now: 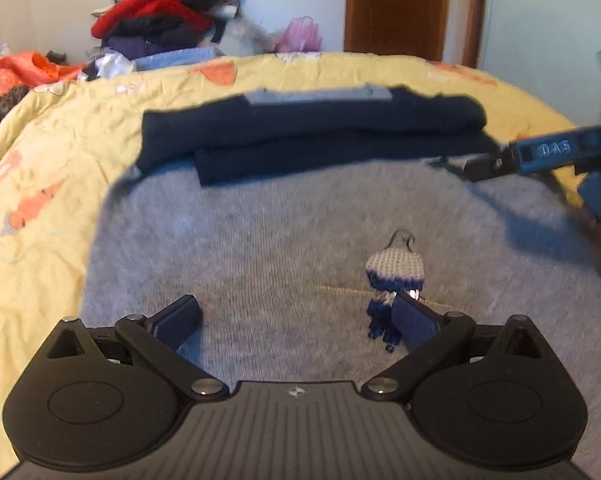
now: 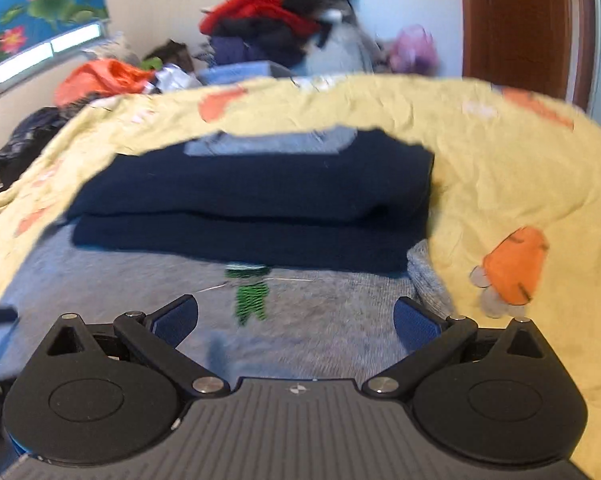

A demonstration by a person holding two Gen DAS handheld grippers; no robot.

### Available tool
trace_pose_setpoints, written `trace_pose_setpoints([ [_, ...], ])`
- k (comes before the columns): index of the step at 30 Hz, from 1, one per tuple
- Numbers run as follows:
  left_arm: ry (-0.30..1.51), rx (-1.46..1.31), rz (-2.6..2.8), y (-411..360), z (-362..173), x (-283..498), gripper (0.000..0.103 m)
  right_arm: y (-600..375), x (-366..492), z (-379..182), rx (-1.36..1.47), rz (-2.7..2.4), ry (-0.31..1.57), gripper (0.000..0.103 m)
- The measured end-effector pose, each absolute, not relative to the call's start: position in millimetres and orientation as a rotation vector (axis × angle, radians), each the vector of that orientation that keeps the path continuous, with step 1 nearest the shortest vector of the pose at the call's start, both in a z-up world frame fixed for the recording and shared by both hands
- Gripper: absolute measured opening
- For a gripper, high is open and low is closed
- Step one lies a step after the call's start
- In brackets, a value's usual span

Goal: Fold small clothes

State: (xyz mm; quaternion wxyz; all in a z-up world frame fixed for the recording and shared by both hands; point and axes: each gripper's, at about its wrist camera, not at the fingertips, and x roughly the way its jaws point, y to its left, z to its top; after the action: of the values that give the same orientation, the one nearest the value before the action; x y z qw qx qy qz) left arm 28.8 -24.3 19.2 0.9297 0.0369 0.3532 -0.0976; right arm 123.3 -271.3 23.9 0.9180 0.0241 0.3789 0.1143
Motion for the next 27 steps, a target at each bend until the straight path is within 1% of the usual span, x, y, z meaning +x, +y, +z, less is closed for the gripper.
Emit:
trace_pose_setpoints([
  [1,0.727,0.067,-0.207,-21,19,28,0.103,-275,127,17,0.045,0.209,0.803,0.103],
  [3,0.727,0.054,-0.187,-17,18,27,0.103,-278,117,8,-0.068,0.143,0.746,0.102],
  [5,0.726,0.057,-0.184,-18,17,27,0.103,-286,111,7,-0.054,0.15,0.728,0.102],
  [8,0.725,0.057,-0.179,-20,16,28,0.103,-277,102,16,-0.065,0.099,0.762,0.098],
  [11,0.724,0.056,-0.177,-20,16,28,0.103,-261,72,27,-0.002,0.119,0.728,0.103],
  [14,0.724,0.057,-0.176,-21,17,28,0.103,-231,54,12,-0.083,0.171,0.792,0.103],
  [16,0.725,0.056,-0.177,-21,17,29,0.103,-223,35,2,-0.131,0.161,0.718,0.103],
  [18,0.724,0.055,-0.176,-21,17,28,0.103,-231,26,3,-0.075,0.155,0.722,0.103],
  [27,0.724,0.055,-0.146,-22,18,26,0.103,-256,-40,11,-0.089,0.158,0.729,0.103],
])
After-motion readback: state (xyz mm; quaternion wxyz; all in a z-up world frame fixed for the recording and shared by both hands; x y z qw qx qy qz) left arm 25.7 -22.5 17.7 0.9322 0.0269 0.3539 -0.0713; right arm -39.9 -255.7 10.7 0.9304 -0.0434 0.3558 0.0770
